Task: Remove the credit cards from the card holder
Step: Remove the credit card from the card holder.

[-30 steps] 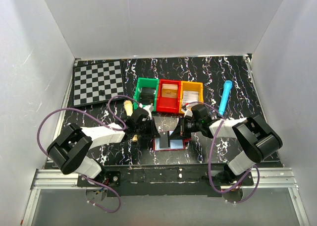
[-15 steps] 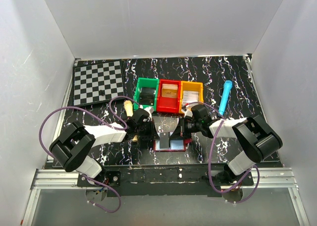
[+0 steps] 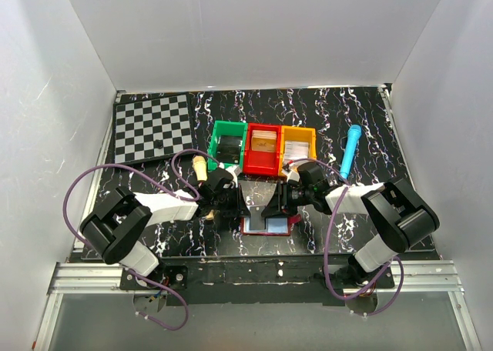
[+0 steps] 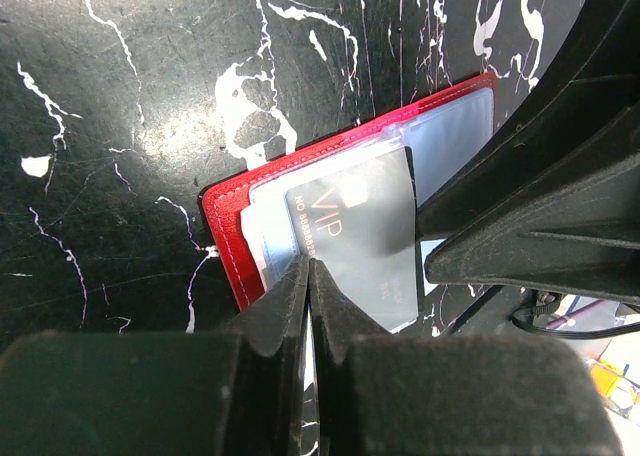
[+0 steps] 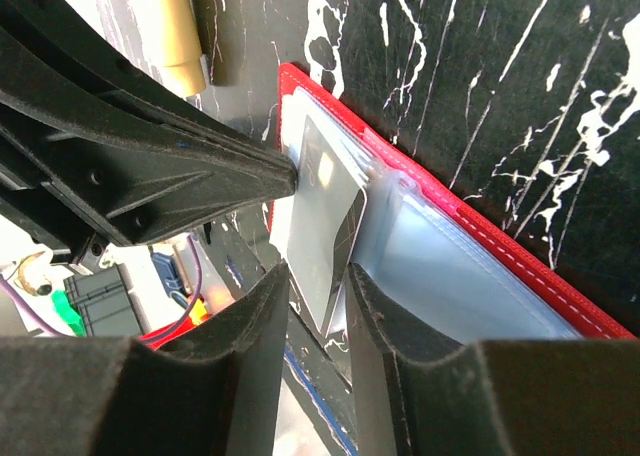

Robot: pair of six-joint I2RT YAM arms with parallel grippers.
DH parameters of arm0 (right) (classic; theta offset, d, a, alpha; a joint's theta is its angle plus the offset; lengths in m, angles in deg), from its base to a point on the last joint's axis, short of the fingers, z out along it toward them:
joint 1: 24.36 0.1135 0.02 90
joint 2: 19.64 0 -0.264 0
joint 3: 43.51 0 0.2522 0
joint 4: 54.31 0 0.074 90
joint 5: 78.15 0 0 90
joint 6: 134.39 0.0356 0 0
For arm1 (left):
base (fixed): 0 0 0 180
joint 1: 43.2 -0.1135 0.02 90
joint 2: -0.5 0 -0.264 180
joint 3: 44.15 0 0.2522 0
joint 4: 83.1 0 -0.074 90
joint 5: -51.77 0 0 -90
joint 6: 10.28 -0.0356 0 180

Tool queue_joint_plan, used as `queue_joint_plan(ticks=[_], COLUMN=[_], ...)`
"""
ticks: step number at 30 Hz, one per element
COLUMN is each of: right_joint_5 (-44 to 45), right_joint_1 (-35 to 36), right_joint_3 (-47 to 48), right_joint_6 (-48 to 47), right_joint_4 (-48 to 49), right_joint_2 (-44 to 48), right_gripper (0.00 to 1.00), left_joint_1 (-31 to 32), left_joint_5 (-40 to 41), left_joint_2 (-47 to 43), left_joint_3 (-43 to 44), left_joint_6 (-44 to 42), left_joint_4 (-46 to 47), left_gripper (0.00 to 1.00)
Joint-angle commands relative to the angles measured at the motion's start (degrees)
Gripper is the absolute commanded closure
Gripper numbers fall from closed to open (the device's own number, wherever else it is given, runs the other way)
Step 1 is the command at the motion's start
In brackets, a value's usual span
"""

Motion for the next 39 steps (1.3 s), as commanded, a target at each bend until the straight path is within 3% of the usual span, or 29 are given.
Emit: queue_joint_plan(ticks=[1,19,39], right_joint_5=[-1.7,-4.5,-6.1], right_joint_1=[0.0,0.1,0.7], right_joint_3=[0.3,0.3,1.7], right_joint_6=[2.0,6.9,5.8], right_joint_4=[4.5,11.0,8.9], right_joint_2=[0.1,-2.7,-3.3], right_gripper=[0.62,0.59,0.63], left_joint_1=[0.1,0.4,0.6], left_joint_5=[1.0,-1.2,-1.2], left_joint_2=[1.2,3.6,3.6], left_joint_3=[-0.9,-0.9,-1.0], left_joint_6=[-0.3,-0.5,-0.7], left_joint_4=[-0.8,1.1,1.3], left_gripper=[1.00,1.00,1.00])
